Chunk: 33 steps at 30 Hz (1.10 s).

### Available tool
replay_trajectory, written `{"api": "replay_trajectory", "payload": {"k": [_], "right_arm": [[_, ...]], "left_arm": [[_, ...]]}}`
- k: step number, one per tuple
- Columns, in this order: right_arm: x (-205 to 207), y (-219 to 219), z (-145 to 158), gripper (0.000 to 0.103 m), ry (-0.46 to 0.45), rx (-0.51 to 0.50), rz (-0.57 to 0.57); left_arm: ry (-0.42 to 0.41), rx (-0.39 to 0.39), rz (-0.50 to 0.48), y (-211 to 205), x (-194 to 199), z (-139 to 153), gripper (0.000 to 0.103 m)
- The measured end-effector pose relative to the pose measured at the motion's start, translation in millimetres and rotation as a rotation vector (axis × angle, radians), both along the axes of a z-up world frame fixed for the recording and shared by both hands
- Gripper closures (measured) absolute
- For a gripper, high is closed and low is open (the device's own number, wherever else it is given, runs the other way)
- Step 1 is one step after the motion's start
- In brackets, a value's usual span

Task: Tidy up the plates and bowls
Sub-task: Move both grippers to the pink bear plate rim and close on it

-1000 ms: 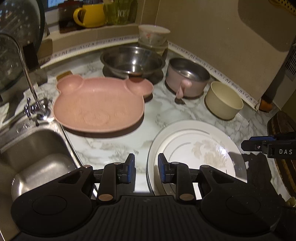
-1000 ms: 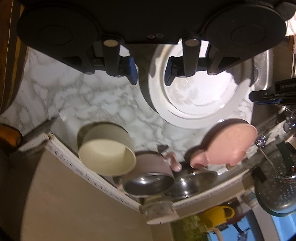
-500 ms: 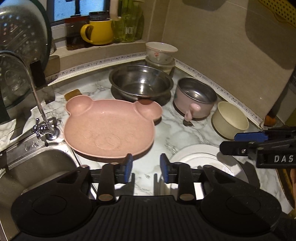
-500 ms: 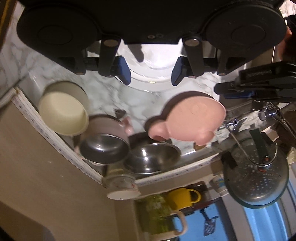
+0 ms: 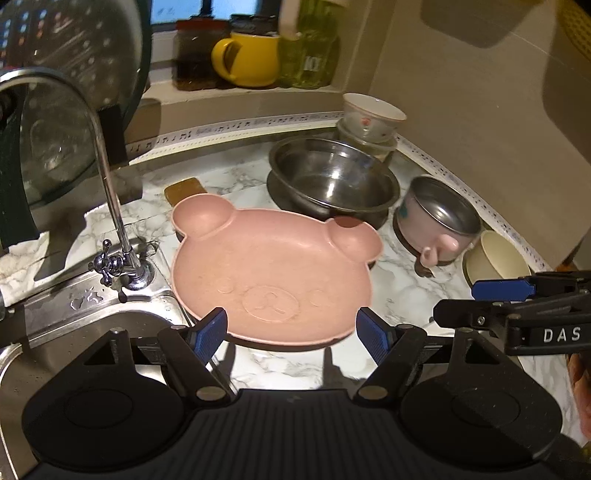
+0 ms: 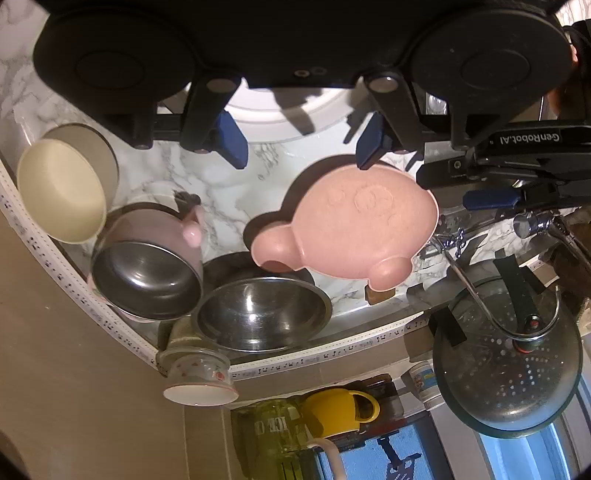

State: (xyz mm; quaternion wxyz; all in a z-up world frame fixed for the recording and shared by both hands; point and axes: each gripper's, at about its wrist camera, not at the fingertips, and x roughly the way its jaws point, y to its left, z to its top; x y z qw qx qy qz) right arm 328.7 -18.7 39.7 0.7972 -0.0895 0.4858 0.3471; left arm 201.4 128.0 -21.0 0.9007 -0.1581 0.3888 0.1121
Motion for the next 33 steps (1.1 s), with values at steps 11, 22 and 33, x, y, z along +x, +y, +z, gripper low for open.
{"api": "replay_trajectory", "payload": {"k": [11, 22, 33], "right_arm": [[11, 33, -17, 0.025, -0.005, -0.036, -0.012], [28, 58, -40, 0.028, 0.011, -0.092, -0.027], [47, 72, -66, 0.045, 0.085, -0.119, -0.081]], "left_arm": [[0.051, 0.083, 0.006, 45, 29, -19, 0.024], [0.112, 0.058, 0.002, 75, 62, -45, 0.024], [0.144, 0.076, 0.012, 84, 75, -58, 0.053]]}}
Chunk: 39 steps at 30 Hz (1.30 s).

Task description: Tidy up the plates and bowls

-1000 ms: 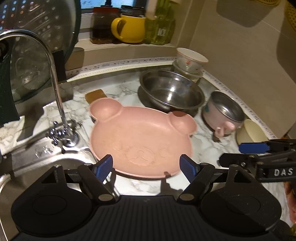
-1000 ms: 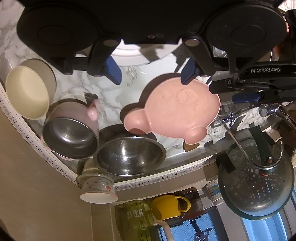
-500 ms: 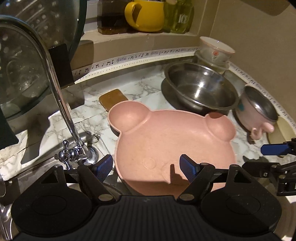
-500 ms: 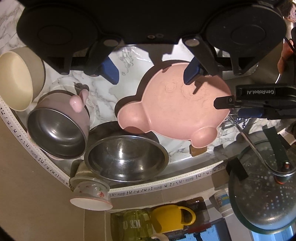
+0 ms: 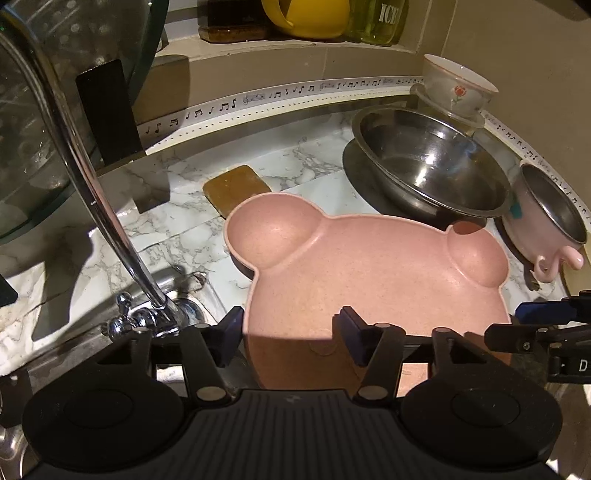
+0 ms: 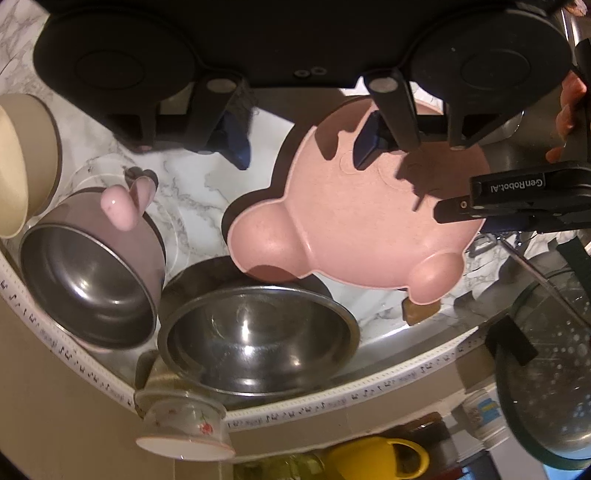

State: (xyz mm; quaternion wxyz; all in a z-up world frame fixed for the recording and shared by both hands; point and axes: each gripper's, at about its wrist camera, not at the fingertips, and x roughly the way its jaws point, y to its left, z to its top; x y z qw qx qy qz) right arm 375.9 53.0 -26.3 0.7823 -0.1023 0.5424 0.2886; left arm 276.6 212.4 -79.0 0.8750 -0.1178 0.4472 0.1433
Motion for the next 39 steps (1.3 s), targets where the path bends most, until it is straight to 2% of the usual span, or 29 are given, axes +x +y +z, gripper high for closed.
{"api": "replay_trajectory", "payload": {"k": [7, 9, 12, 15, 23, 39], "right_arm": [[5, -2, -6, 0.062, 0.027, -0.002, -0.028], [6, -3, -7, 0.071, 0.033, 0.004, -0.032], [7, -3, -7, 0.078, 0.037, 0.009, -0.038], [6, -3, -6, 0.092, 0.037, 0.016, -0.039], [-1, -2, -1, 0.093, 0.009, 0.009, -0.029], [-38, -36, 38, 0.093, -0.047, 0.033, -0.018]], "left_arm": [[0.015, 0.007, 0.024, 6, 0, -1, 0.073], [0.017, 0.005, 0.041, 9, -1, -1, 0.082], [0.022, 0.013, 0.054, 10, -3, 0, 0.088], [0.022, 0.014, 0.062, 10, -4, 0, 0.090], [0.007, 0.059, 0.064, -1, -12, 12, 0.091], [-0.049, 0.008, 0.040, -40, -60, 46, 0.091]]}}
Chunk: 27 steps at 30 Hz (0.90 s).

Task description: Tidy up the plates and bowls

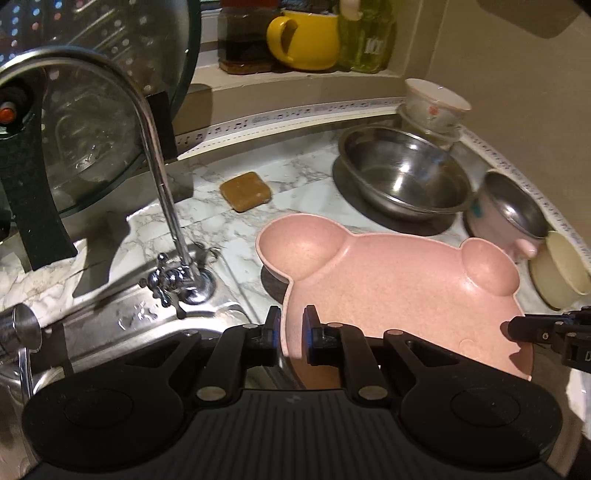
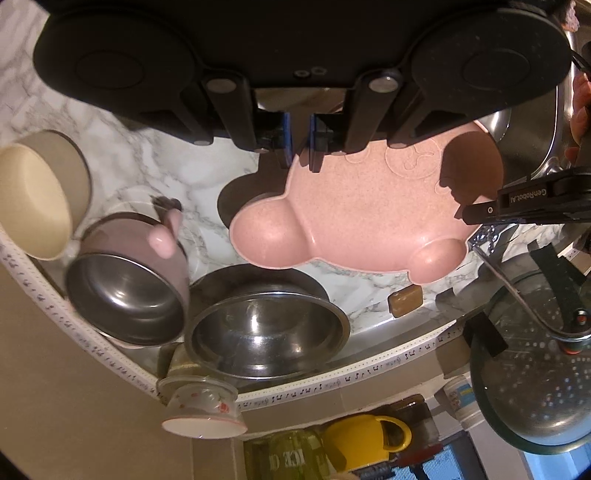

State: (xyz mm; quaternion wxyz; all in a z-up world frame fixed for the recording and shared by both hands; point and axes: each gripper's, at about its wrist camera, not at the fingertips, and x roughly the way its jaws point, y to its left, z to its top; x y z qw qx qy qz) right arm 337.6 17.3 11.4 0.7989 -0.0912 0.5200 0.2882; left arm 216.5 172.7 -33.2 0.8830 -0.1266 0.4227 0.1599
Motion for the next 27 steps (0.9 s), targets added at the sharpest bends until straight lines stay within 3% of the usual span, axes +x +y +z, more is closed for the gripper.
{"api": "replay_trajectory", "payload": {"k": [13, 27], "right_arm": [[-35, -68, 39, 0.093, -0.022, 0.024, -0.028], [-61, -141, 52, 0.093, -0.027, 0.021, -0.075]], "left_arm": [[-0.040, -0.029, -0.107, -66, -27, 24, 0.091], [-0.039, -0.021, -0.195, -134, -44, 16, 0.091]]}}
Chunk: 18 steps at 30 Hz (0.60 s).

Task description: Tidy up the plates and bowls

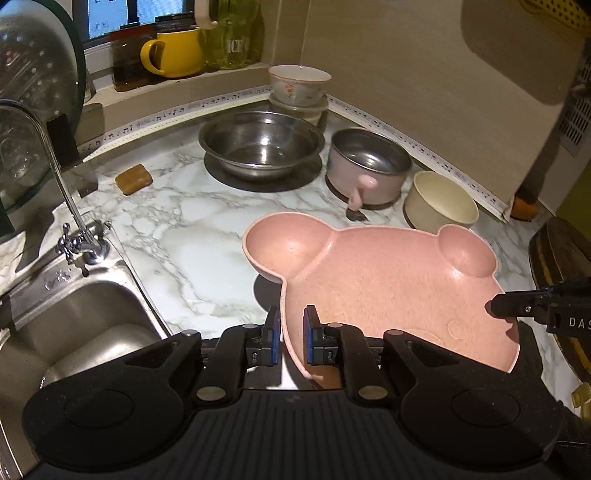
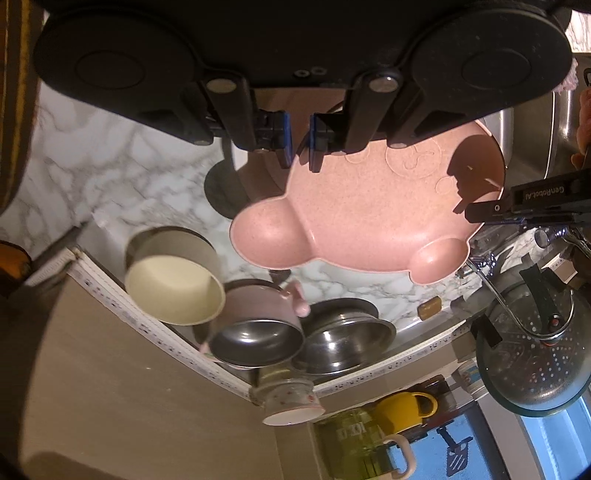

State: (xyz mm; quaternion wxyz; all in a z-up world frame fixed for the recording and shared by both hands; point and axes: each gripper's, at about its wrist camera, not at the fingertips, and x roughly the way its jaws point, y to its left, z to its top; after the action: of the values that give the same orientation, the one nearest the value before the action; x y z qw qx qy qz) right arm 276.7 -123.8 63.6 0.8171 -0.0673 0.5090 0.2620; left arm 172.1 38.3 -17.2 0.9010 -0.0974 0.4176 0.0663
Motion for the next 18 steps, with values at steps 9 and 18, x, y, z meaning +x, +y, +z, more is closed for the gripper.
{"api": "replay_trajectory", "payload": {"k": [9, 18], "right_arm": [[-11, -23, -8, 0.093, 0.008, -0.004, -0.022], [-14, -34, -17, 0.093, -0.001, -0.013, -0.018]], "left_arm": [[0.017, 0.032, -0.023, -25, -7, -13, 0.091], [0.033, 0.054, -0.026, -33, -3, -23, 0.091]]}}
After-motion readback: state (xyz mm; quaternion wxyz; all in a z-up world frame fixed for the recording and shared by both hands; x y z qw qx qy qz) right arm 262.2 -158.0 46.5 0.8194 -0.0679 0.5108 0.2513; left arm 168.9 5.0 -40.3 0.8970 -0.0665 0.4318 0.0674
